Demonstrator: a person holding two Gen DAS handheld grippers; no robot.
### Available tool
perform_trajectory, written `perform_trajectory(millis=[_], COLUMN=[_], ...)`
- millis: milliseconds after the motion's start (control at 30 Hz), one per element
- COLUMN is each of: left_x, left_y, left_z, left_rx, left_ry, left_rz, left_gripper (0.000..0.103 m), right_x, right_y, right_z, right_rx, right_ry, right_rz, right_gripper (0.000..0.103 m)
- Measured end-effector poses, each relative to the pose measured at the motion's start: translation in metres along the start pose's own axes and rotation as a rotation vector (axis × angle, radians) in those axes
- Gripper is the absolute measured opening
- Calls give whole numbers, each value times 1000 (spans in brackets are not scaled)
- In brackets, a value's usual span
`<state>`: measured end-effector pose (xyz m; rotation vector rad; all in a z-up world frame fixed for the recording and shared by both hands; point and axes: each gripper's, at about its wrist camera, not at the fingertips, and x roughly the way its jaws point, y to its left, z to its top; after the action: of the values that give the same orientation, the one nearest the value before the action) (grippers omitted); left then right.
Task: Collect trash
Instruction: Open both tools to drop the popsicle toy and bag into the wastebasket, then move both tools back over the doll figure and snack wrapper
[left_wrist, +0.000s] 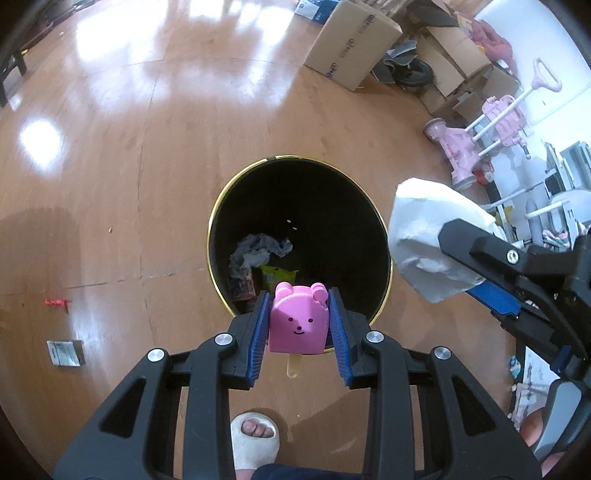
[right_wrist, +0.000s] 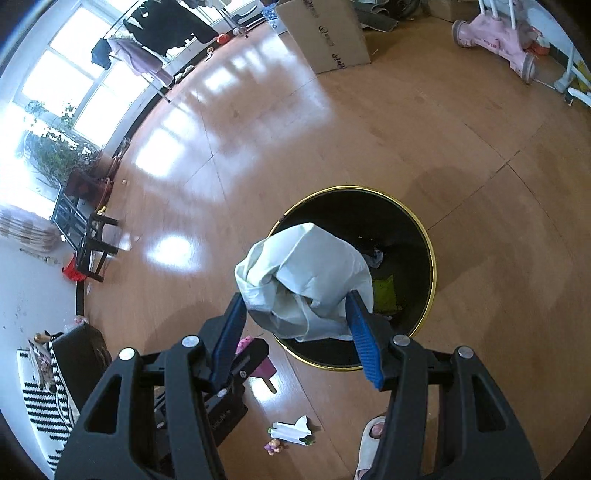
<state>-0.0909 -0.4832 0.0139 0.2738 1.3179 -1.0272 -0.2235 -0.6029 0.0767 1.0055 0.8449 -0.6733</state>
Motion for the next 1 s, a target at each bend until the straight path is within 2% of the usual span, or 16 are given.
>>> perform_trajectory(millis=[100,133,167,200,233,300,433,567,667,833,933,1000], left_x=[3,4,5,5,4,-1,-4,-21,-44,-99,-135,-156], left_y=[-3,-3,-3,0,3,10,30,61,96,173,227,258], left_z=[1,1,1,2,2,2,1,-9,-29,-98,-151,-185], left_rx=[11,11,12,7,-3,-23,-68,-91,-105,-98,-103,-141], left_ry=[-8,-12,-13,-20,-37,-75,-64,-75,-86,-73,-48,-41], left_rz=[2,-3,-2,9,20,16,2,28,60,226,369,444], left_gripper=[31,35,41,62,79,80,81,82,86,91,92,92], right_x=[1,0,0,-1,-2,-4,-3,2,12,44,67,79], right_y=[-1,0,-1,-1,-2,-2,-2,5,25,84,139,173], right_z=[1,0,2,1,0,-1,-2,-5,-9,-42,-88,-123], right_rx=[11,14,22,28,33,33,26,12,-31,-197,-374,-495], right_ry=[-7,-12,-14,-16,-21,-29,-31,-15,20,127,195,239], right_rz=[-4,-9,-11,-12,-13,-17,-10,6,29,39,18,21], right_gripper=[57,59,74,91,93,93,93,93,93,95,96,96])
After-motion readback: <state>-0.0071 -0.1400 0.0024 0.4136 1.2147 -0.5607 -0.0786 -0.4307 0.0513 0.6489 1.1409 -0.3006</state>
